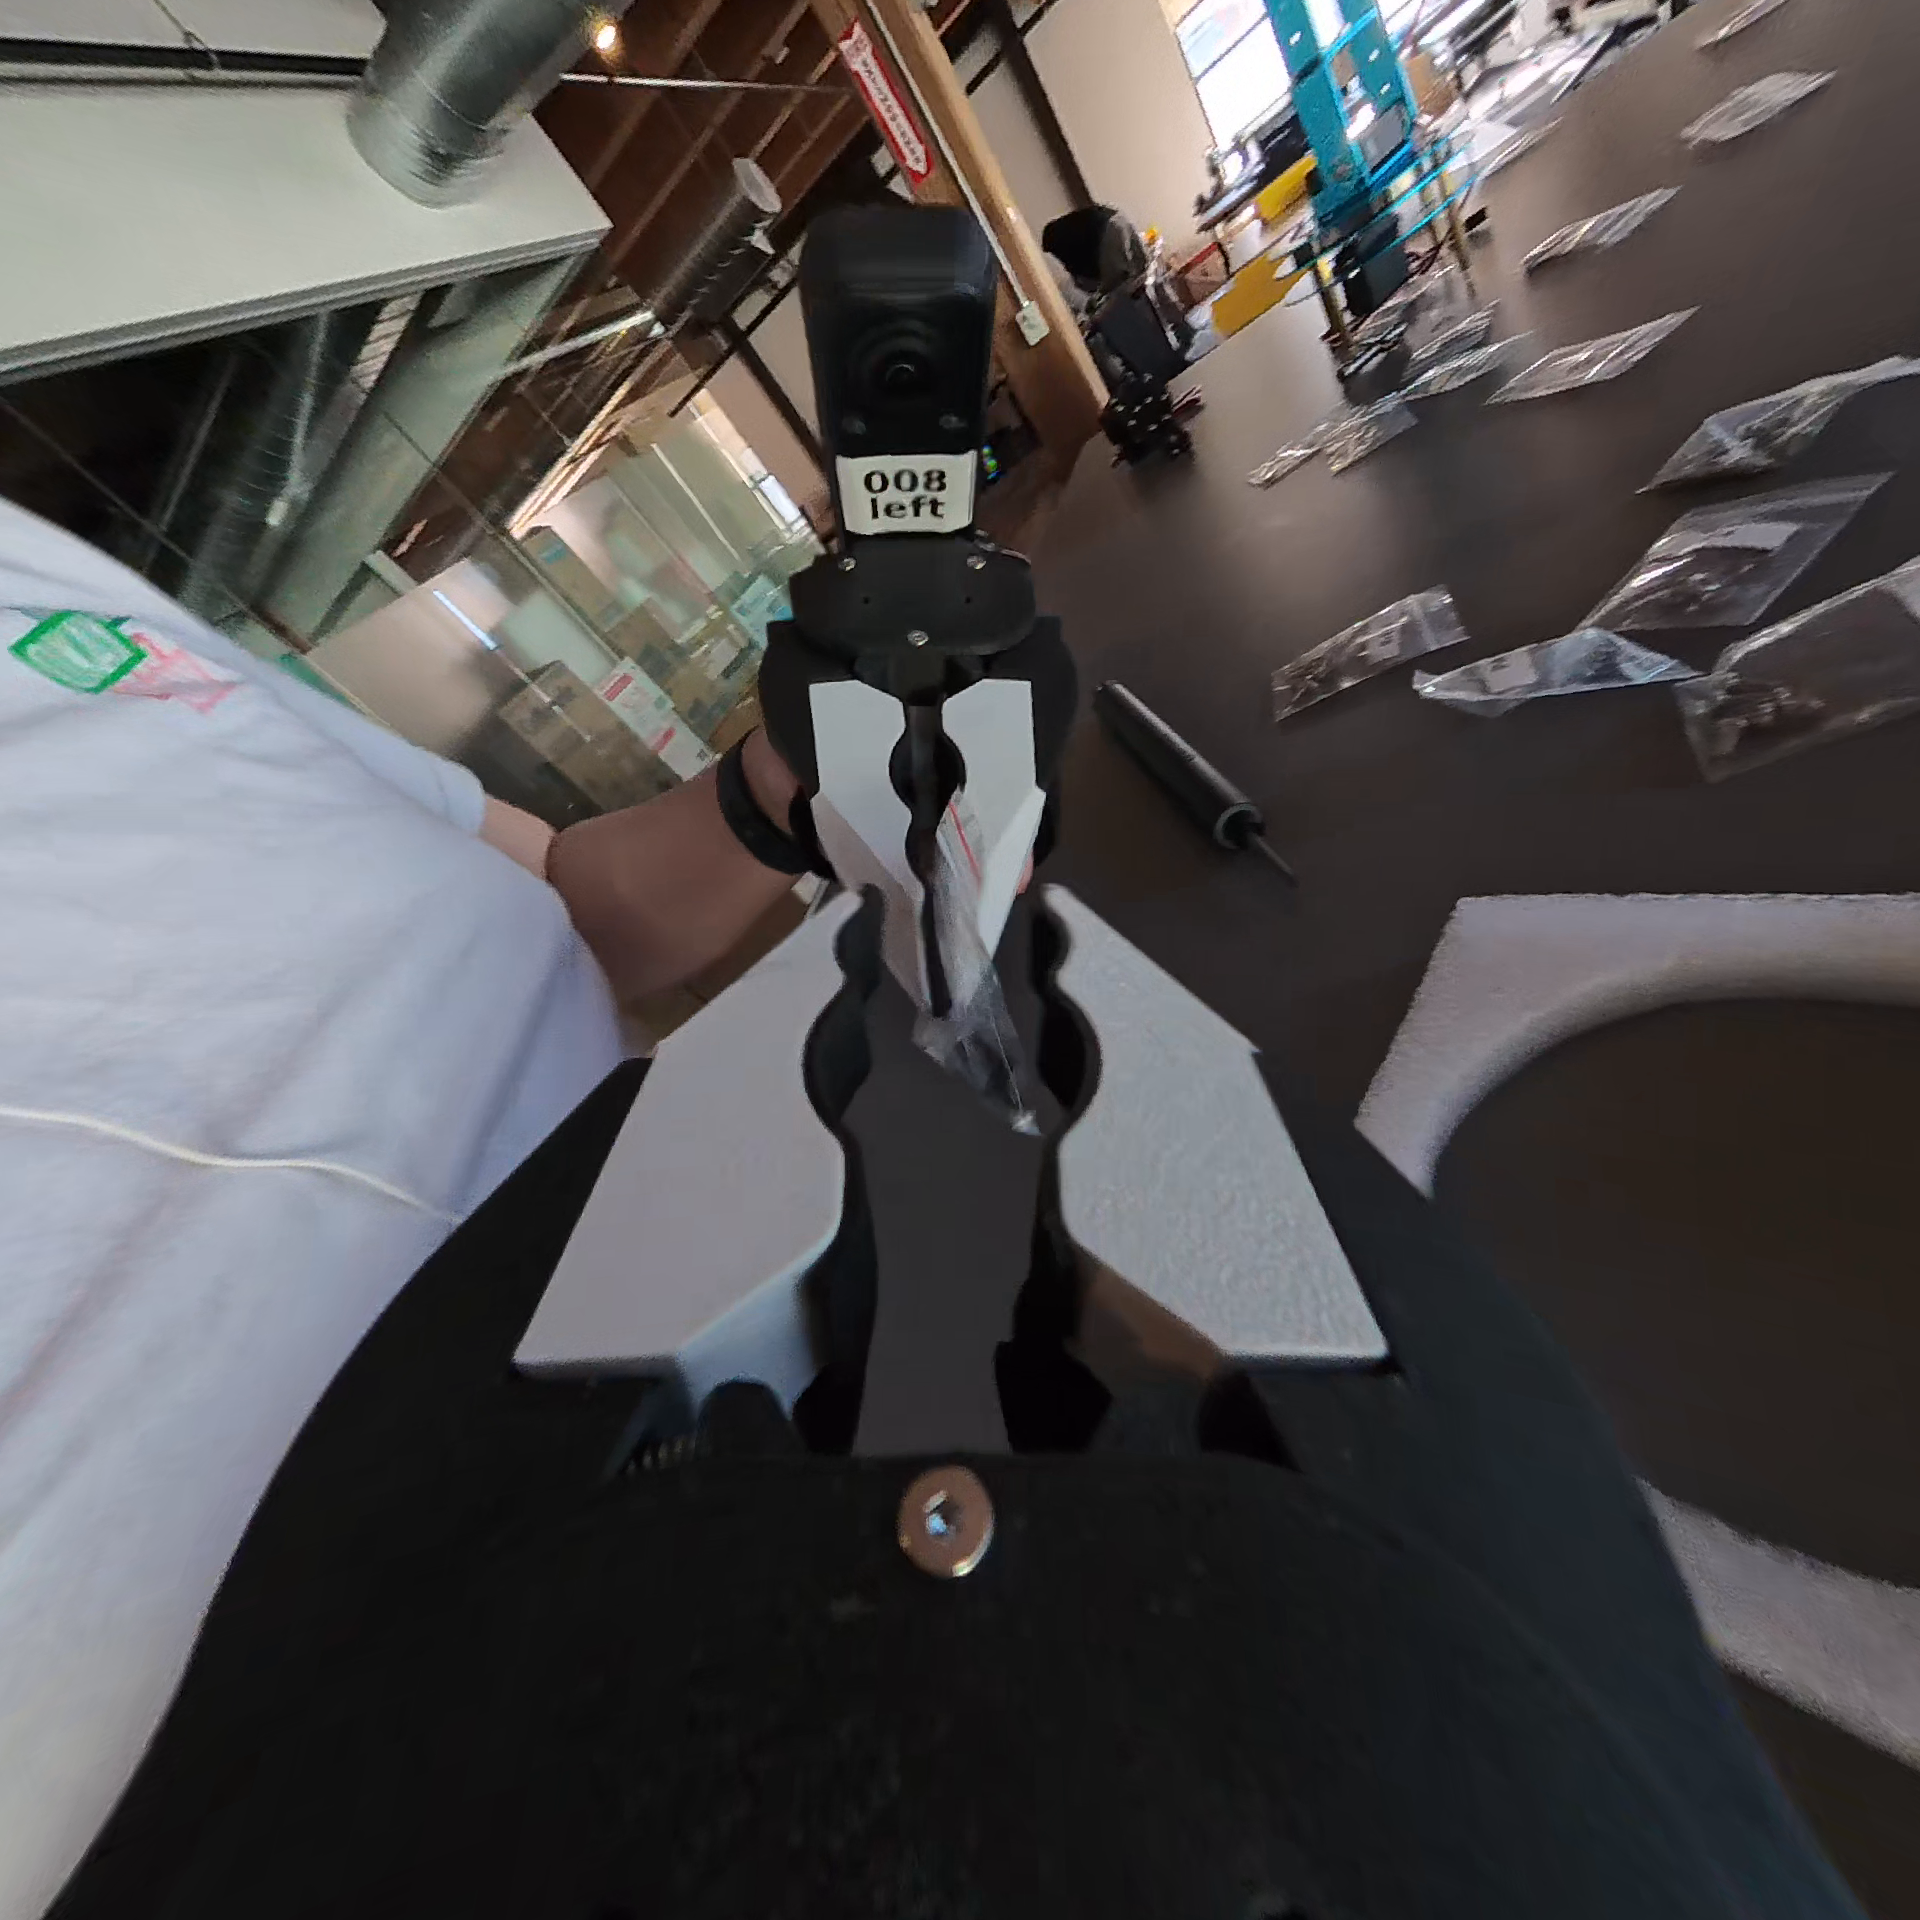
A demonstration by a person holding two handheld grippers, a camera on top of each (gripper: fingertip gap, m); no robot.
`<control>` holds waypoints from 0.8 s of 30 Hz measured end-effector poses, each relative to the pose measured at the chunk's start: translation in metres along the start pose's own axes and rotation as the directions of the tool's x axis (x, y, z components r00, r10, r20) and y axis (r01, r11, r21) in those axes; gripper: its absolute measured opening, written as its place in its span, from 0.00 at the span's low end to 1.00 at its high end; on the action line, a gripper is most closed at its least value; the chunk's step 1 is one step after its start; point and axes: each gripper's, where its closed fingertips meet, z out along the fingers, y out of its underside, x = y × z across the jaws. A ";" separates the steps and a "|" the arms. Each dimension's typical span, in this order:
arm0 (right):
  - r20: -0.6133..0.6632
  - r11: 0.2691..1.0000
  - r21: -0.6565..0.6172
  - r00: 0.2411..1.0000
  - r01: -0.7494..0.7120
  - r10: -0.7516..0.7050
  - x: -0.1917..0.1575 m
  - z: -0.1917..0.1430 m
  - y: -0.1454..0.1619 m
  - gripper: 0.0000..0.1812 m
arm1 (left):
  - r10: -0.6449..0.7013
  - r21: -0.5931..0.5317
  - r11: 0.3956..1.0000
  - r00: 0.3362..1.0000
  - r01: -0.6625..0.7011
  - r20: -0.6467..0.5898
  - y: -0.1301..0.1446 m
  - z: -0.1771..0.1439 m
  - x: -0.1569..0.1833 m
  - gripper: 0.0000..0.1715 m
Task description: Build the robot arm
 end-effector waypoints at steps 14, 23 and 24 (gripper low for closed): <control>-0.030 0.992 -0.127 0.999 0.020 -0.024 0.015 0.006 0.023 0.00 | -0.123 -0.097 0.987 0.990 0.130 0.071 0.024 0.002 -0.021 0.00; -0.110 0.995 -0.055 0.991 -0.083 0.076 0.030 -0.006 0.018 0.00 | -0.181 -0.026 0.981 0.953 0.193 0.243 0.023 -0.010 -0.044 0.15; -0.122 0.996 -0.045 0.990 -0.082 0.076 0.031 -0.007 0.017 0.00 | -0.195 -0.011 0.979 0.945 0.205 0.262 0.023 -0.012 -0.044 0.16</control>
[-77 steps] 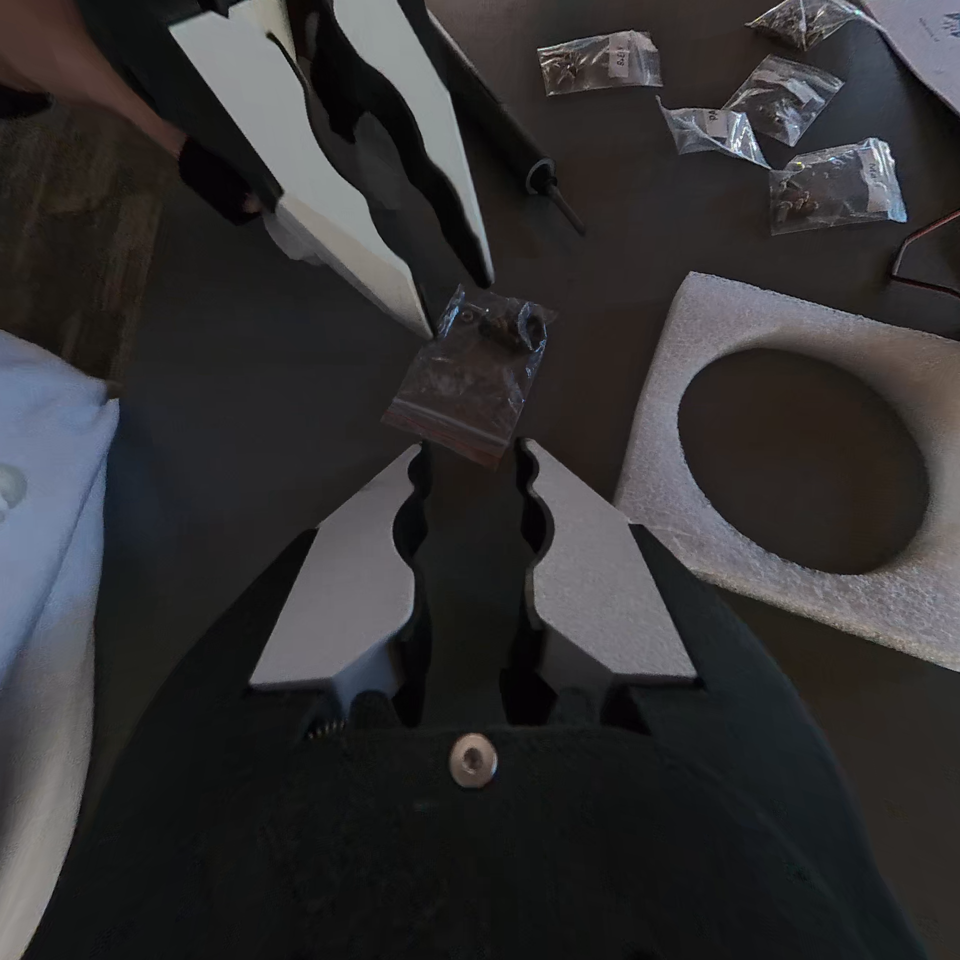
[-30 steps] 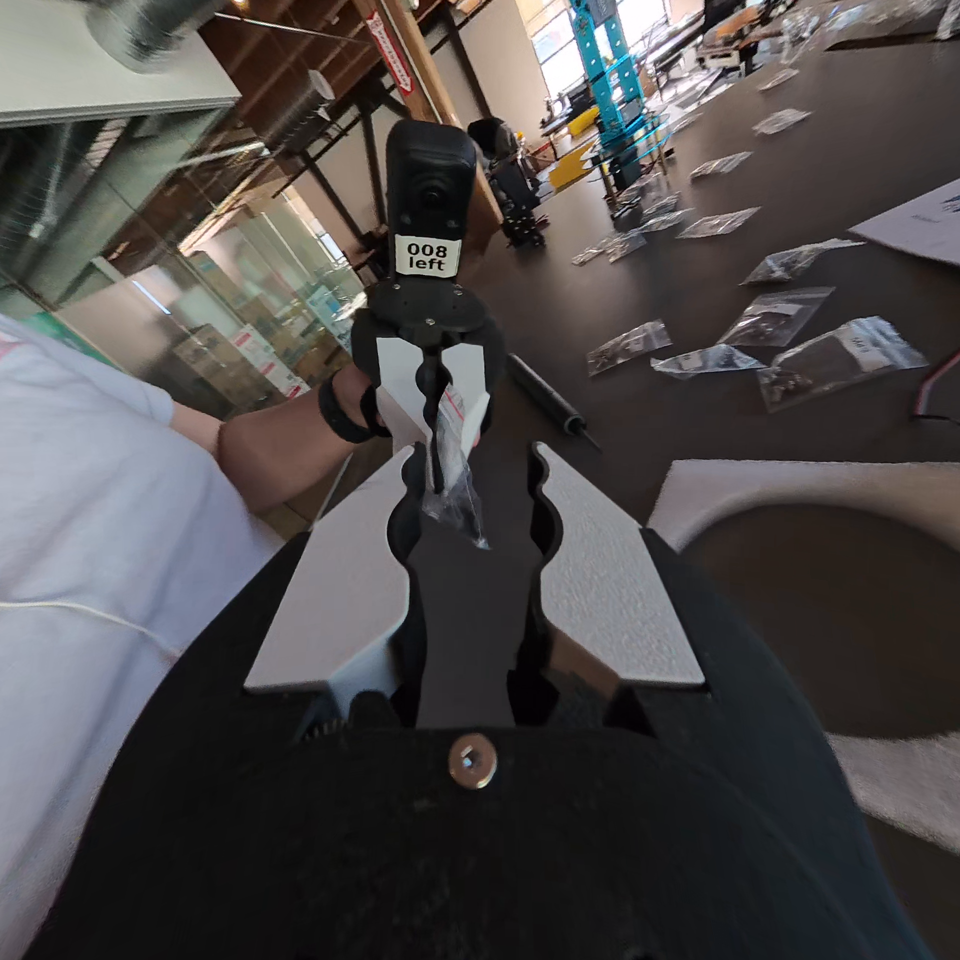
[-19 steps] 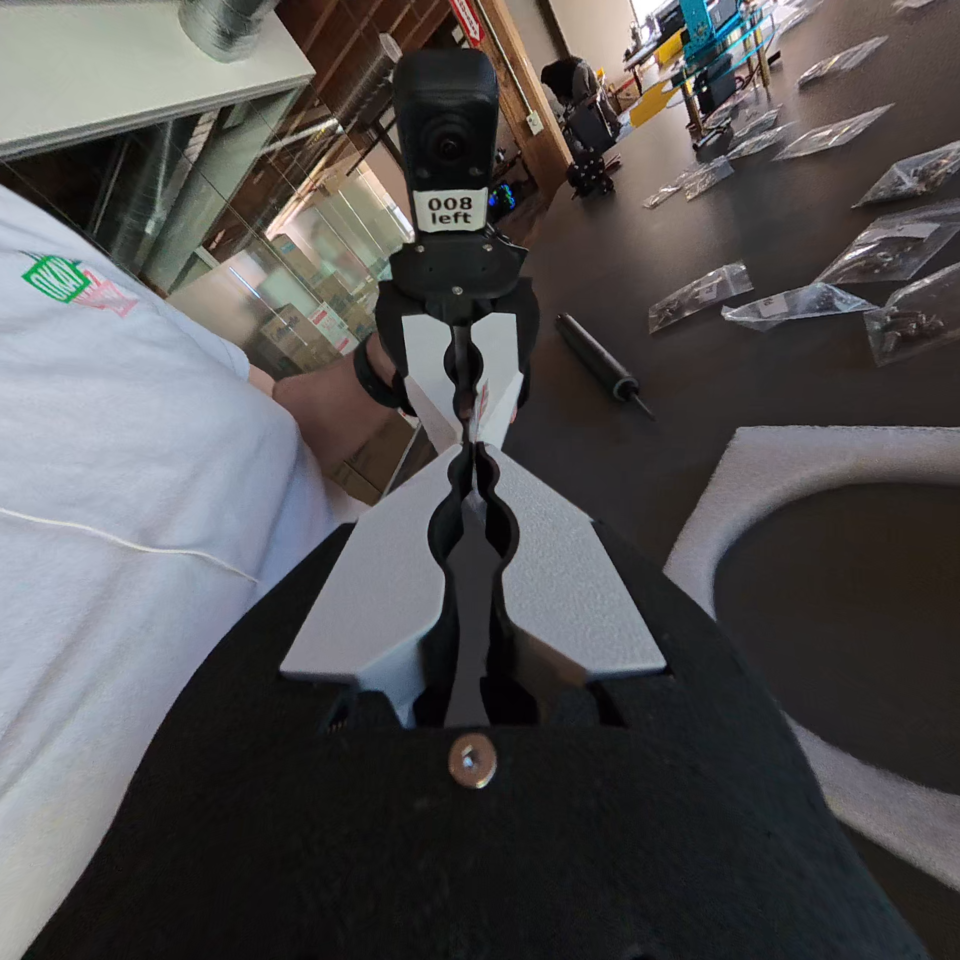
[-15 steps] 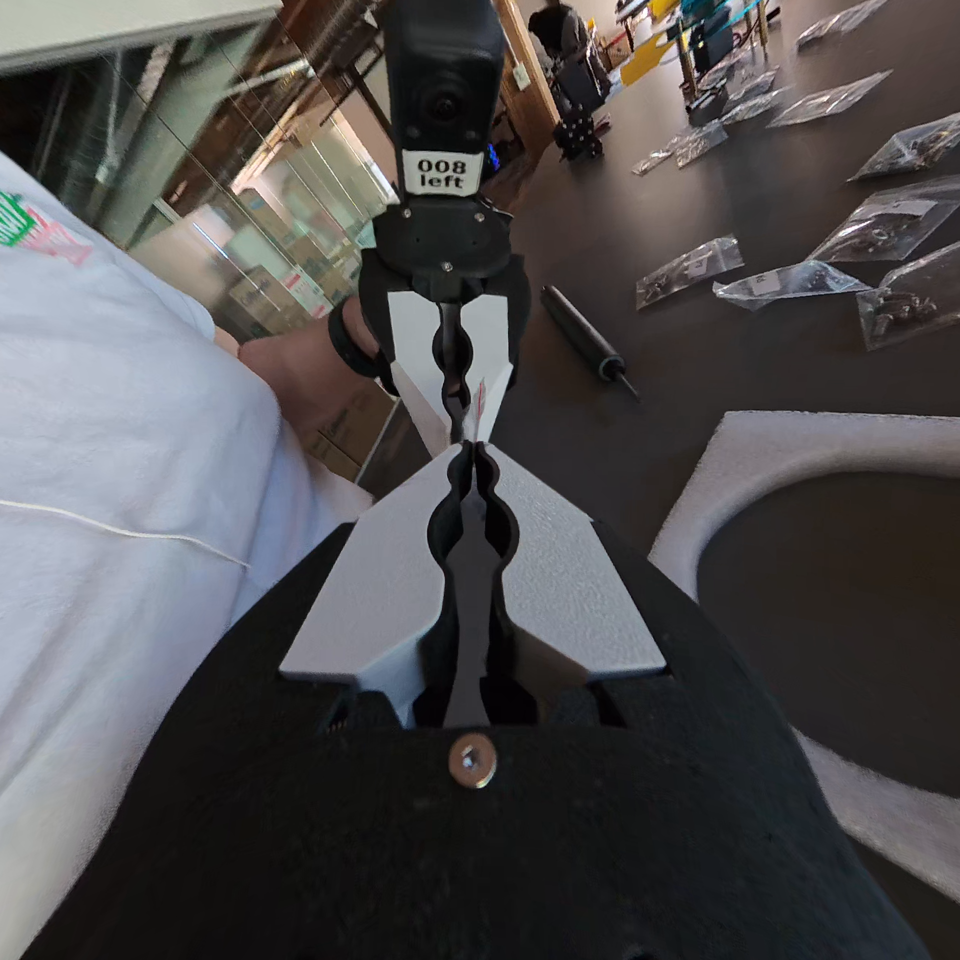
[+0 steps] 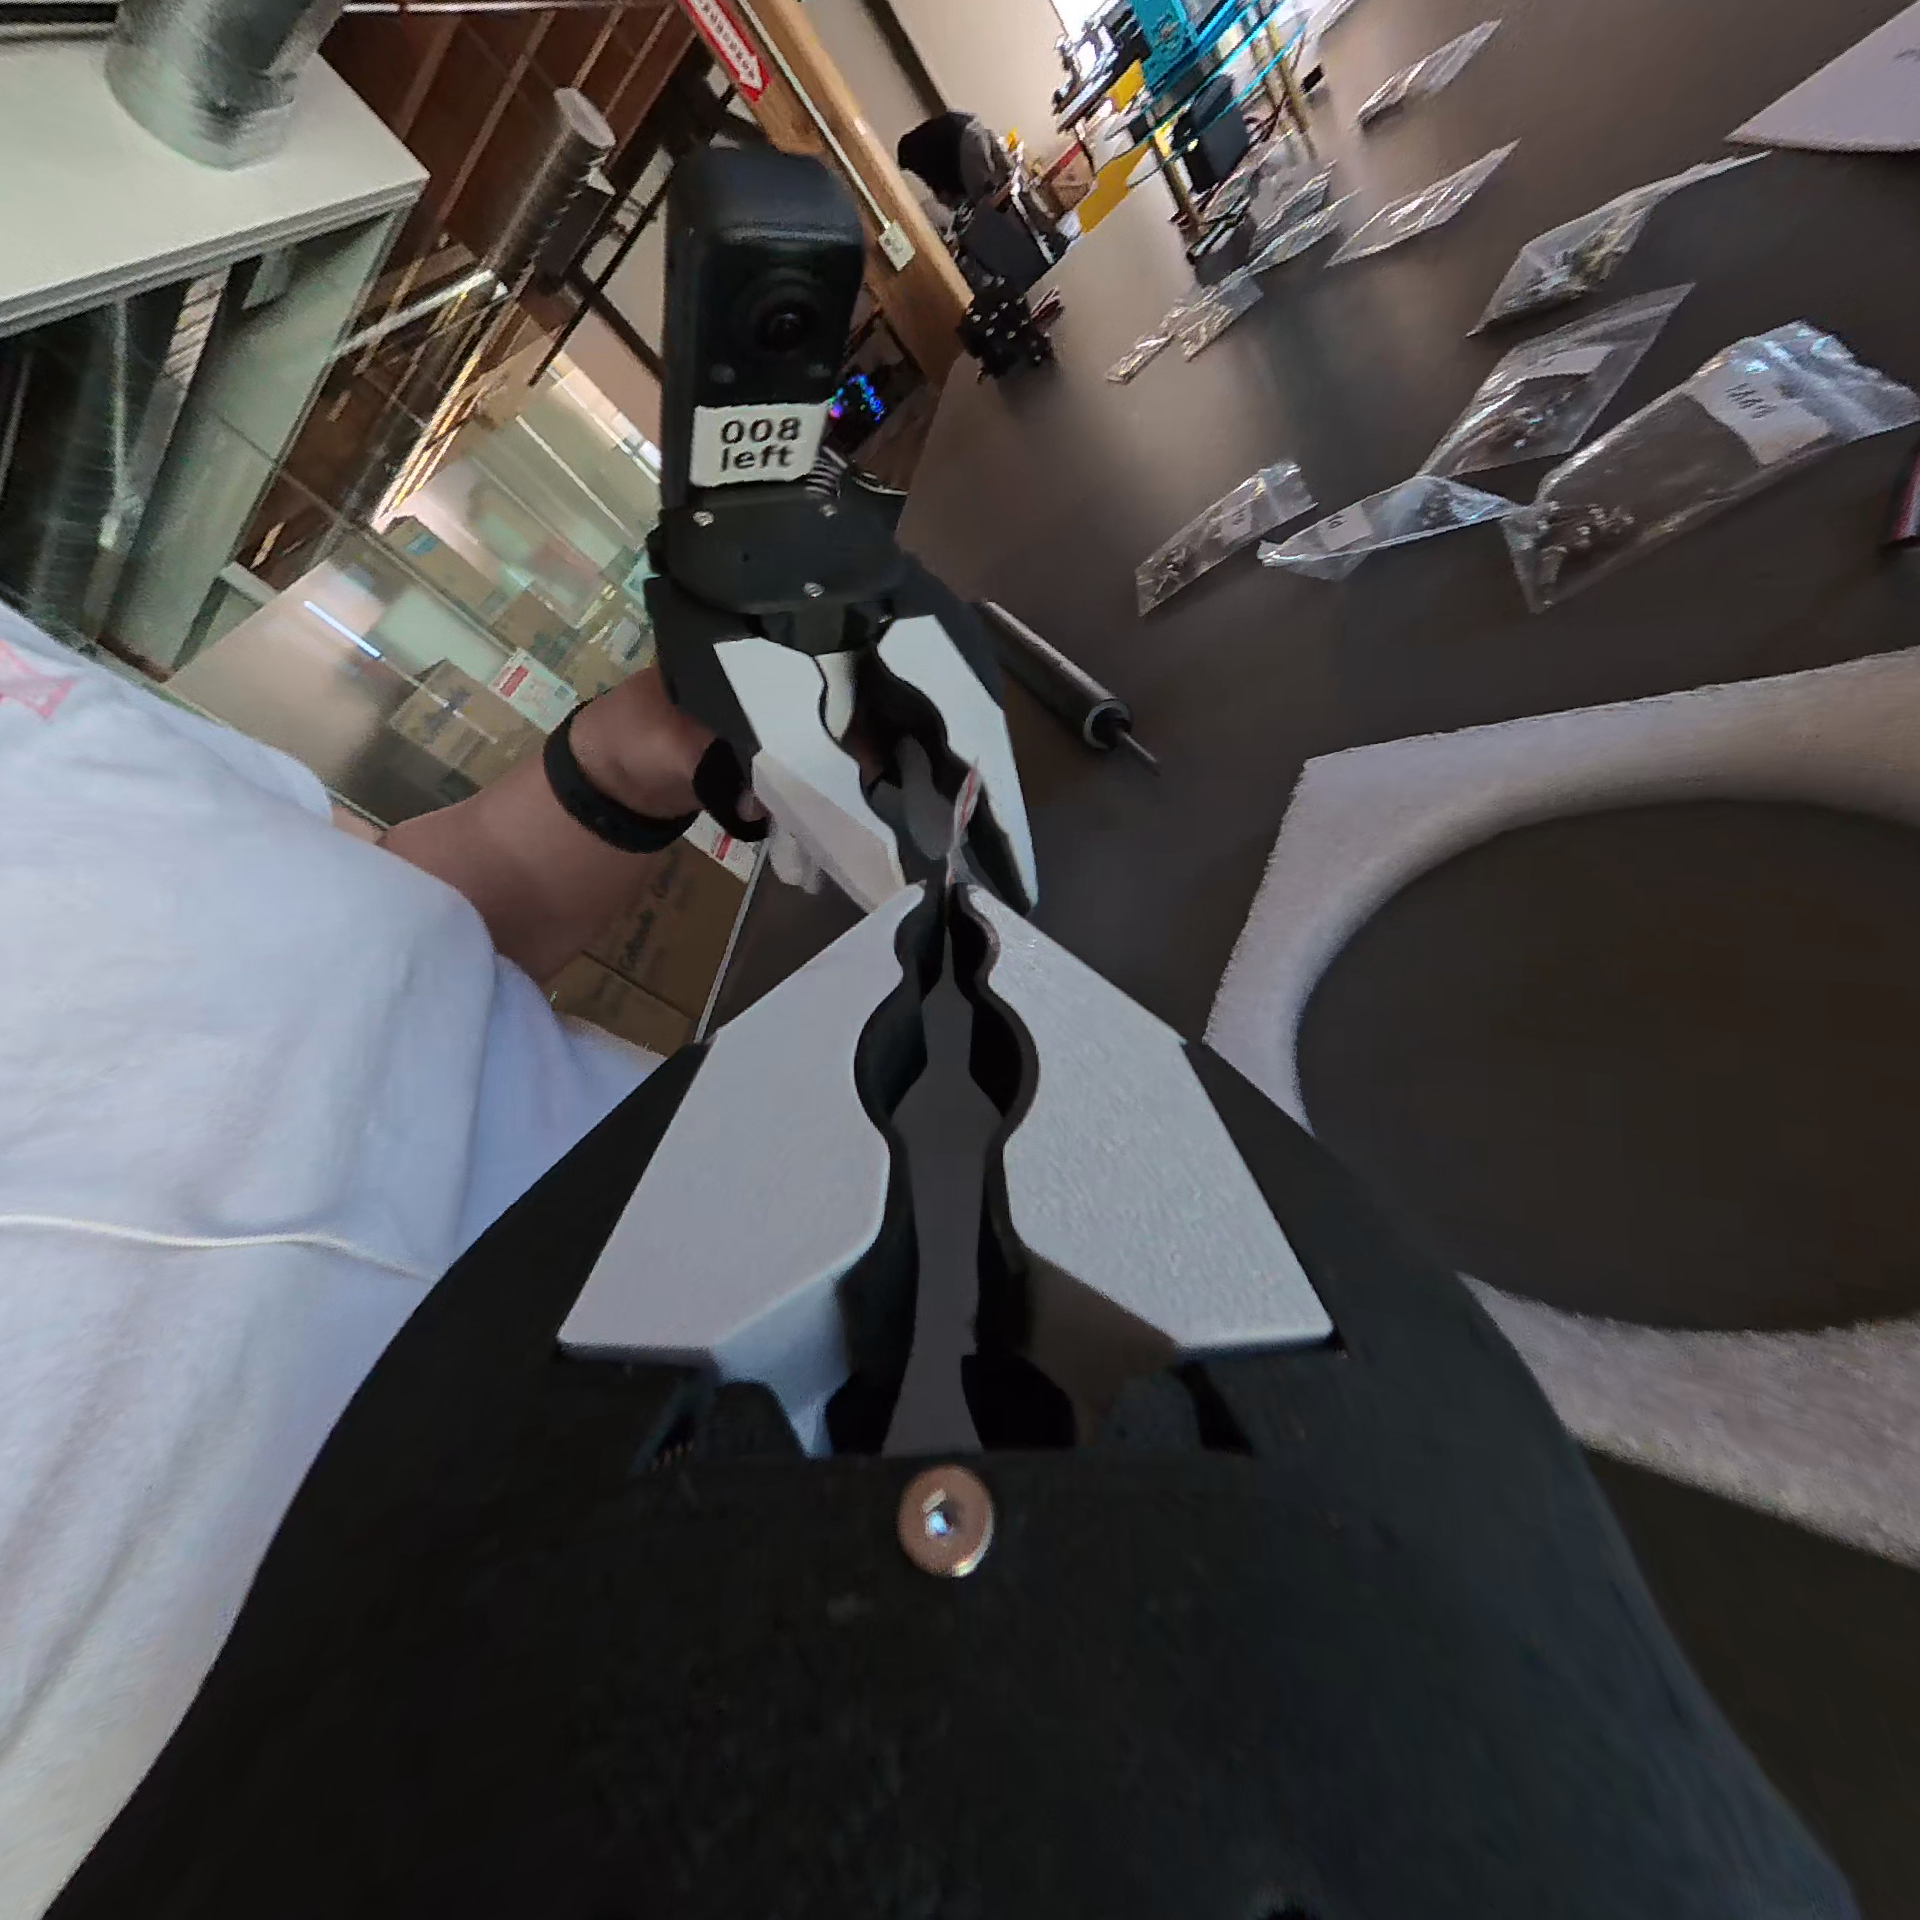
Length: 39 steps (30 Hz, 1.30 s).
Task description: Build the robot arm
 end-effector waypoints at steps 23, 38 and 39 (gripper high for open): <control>-0.011 0.992 0.013 0.992 0.126 -0.125 -0.010 -0.004 0.001 0.00 | 0.112 0.038 0.993 0.991 -0.109 -0.067 -0.034 -0.010 0.026 0.21; 0.137 0.933 0.311 0.980 -0.179 0.142 0.005 -0.054 -0.076 0.00 | 0.357 0.293 0.917 0.884 -0.270 -0.303 -0.084 0.029 0.062 0.19; 0.138 0.926 0.327 0.978 -0.191 0.154 0.008 -0.057 -0.077 0.00 | 0.351 0.301 0.918 0.884 -0.259 -0.310 -0.087 0.030 0.062 0.19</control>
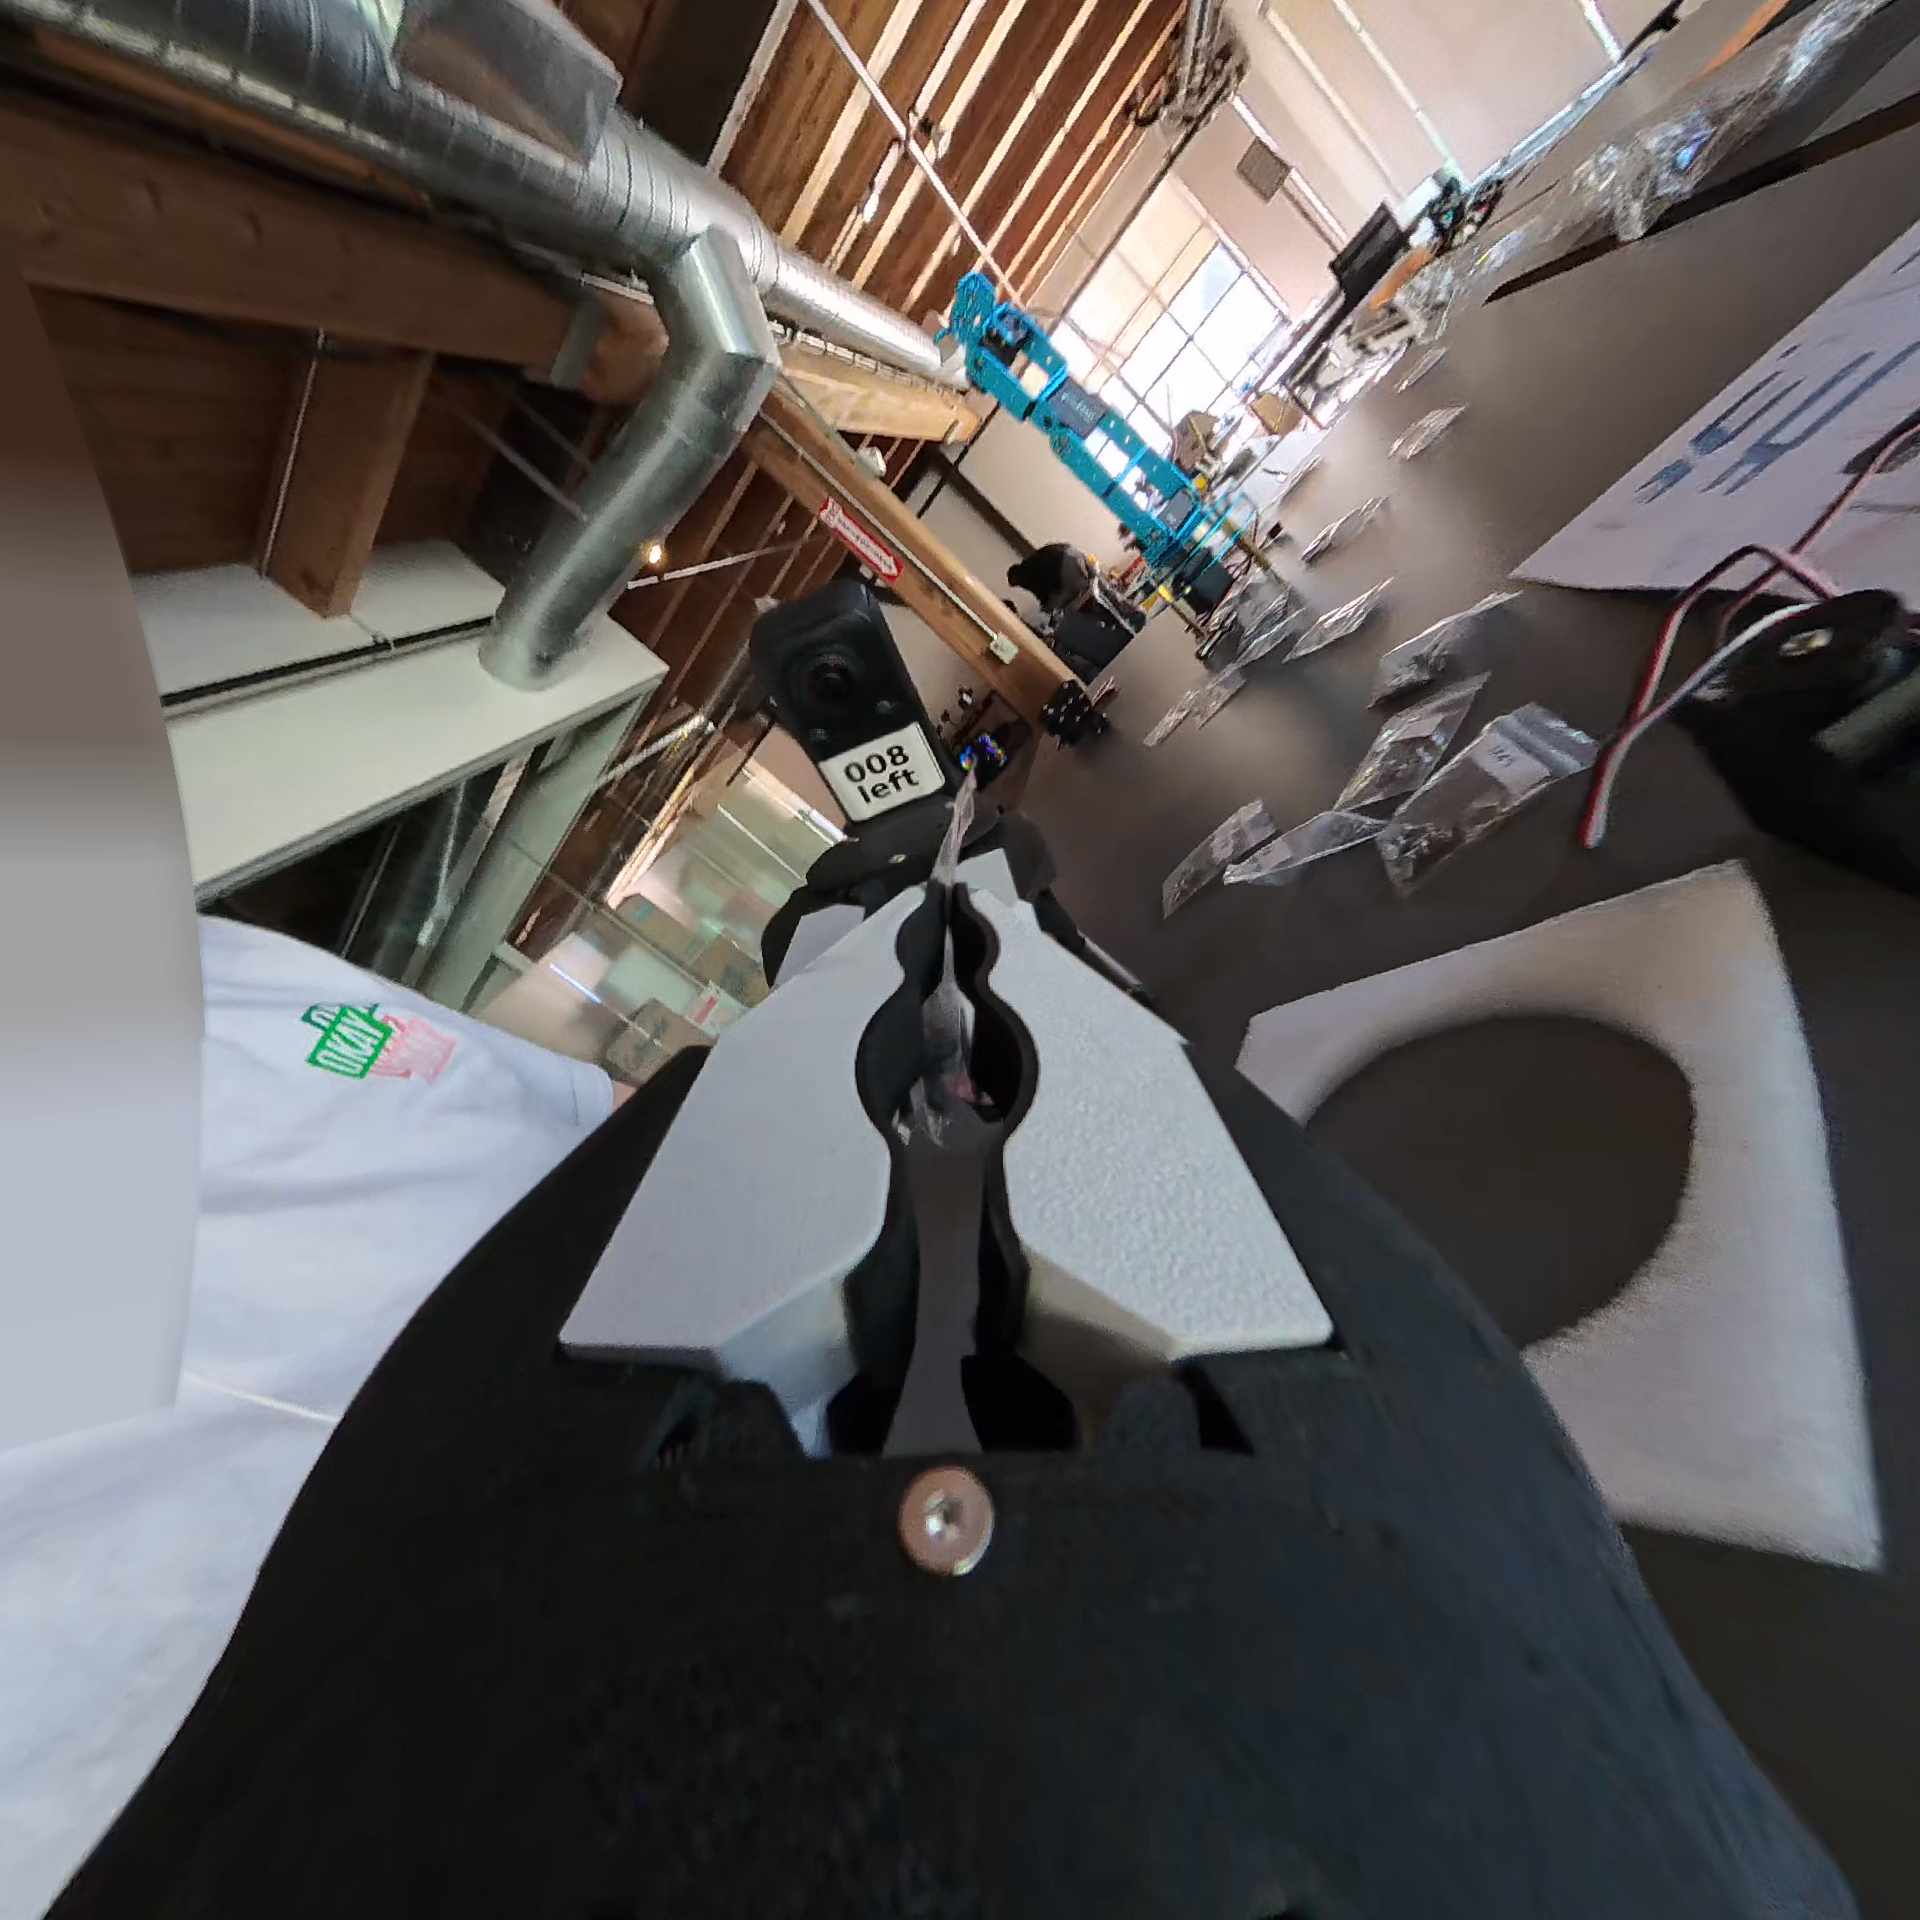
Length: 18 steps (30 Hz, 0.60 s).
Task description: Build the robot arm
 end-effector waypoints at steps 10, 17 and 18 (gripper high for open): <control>0.077 0.988 0.061 0.988 -0.139 0.135 -0.002 -0.010 -0.010 0.00 | 0.020 0.027 0.999 1.000 -0.019 -0.009 -0.010 0.012 -0.002 0.16; 0.079 0.981 0.066 0.981 -0.184 0.179 0.003 -0.009 -0.008 0.00 | 0.023 0.033 0.999 1.000 -0.022 -0.020 -0.011 0.014 0.004 0.14; 0.074 0.981 0.066 0.981 -0.184 0.179 0.004 -0.009 -0.007 0.00 | 0.024 0.035 0.999 0.999 -0.024 -0.021 -0.011 0.014 0.005 0.14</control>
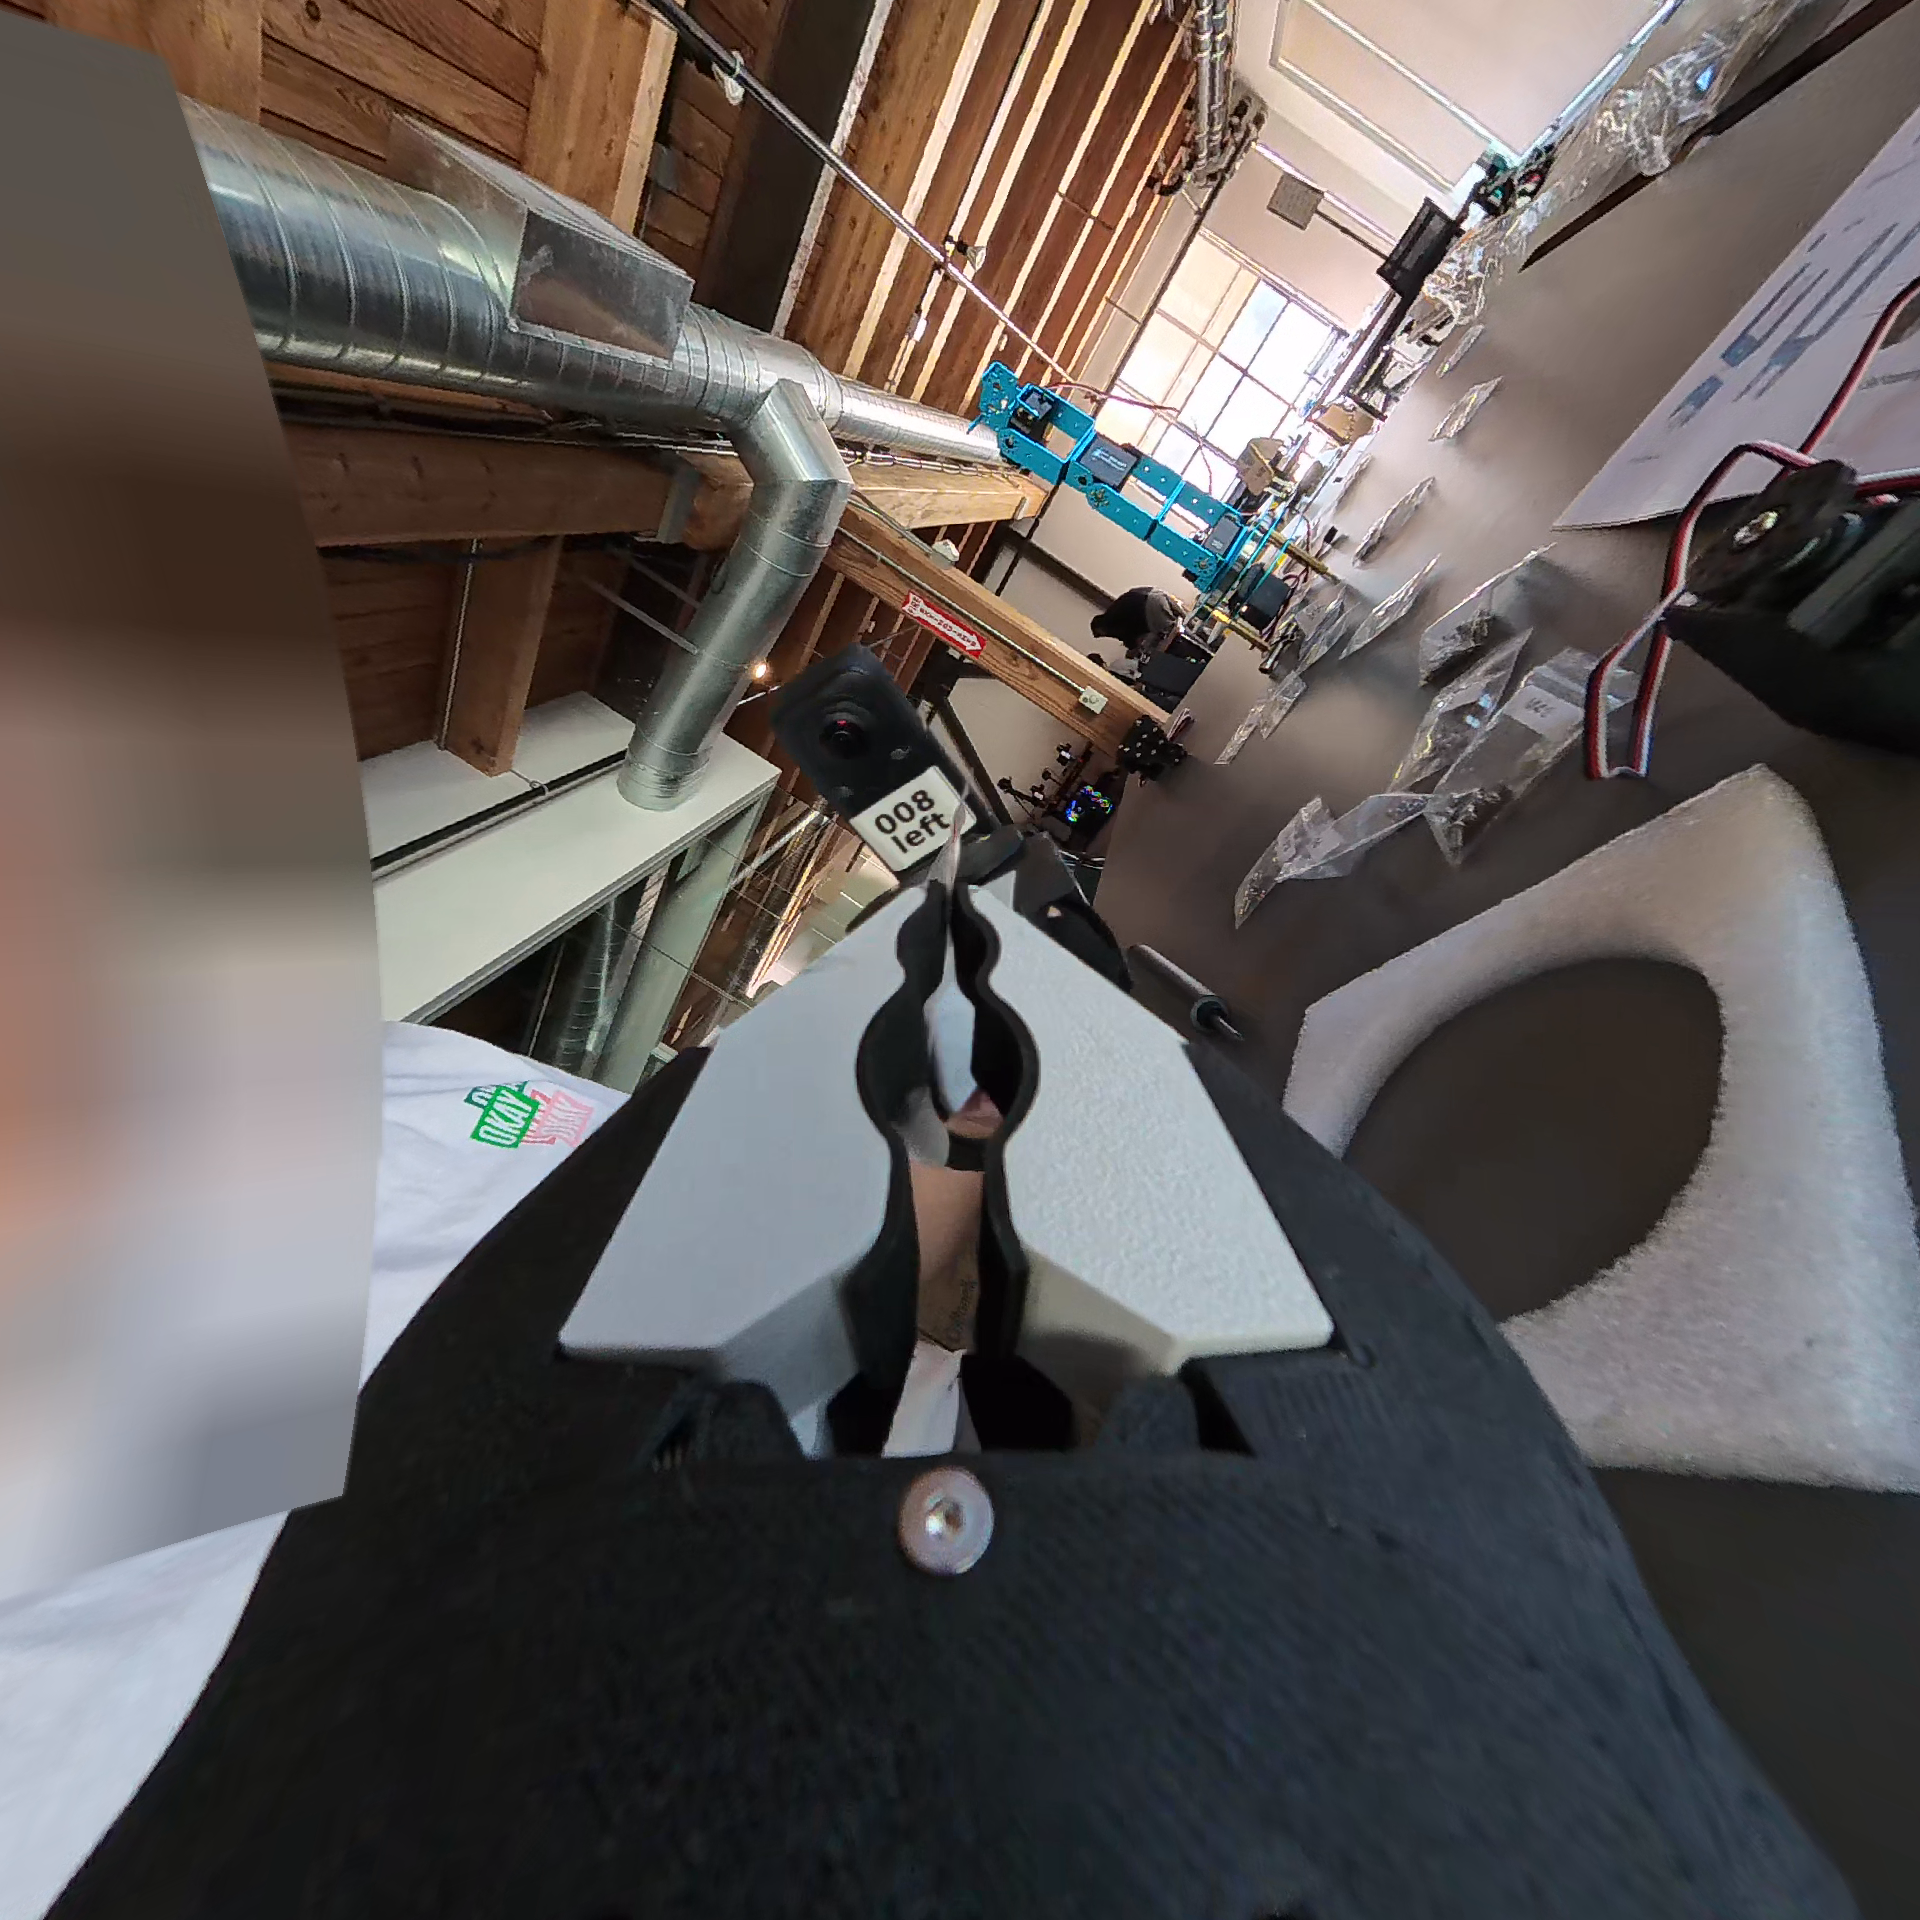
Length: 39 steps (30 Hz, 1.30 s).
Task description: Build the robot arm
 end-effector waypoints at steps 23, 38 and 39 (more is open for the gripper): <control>0.034 1.000 0.000 0.999 -0.017 0.017 -0.004 0.001 0.004 0.00 | 0.078 -0.006 0.997 0.996 -0.077 0.046 0.001 0.003 0.008 0.05; 0.033 0.999 -0.012 0.999 -0.030 0.030 -0.003 0.003 0.010 0.00 | 0.098 0.034 0.994 0.993 -0.100 0.067 -0.004 0.000 0.013 0.02; 0.029 0.999 -0.017 0.999 -0.037 0.038 -0.002 0.003 0.012 0.00 | 0.089 0.044 0.995 0.994 -0.092 0.064 -0.004 -0.001 0.014 0.02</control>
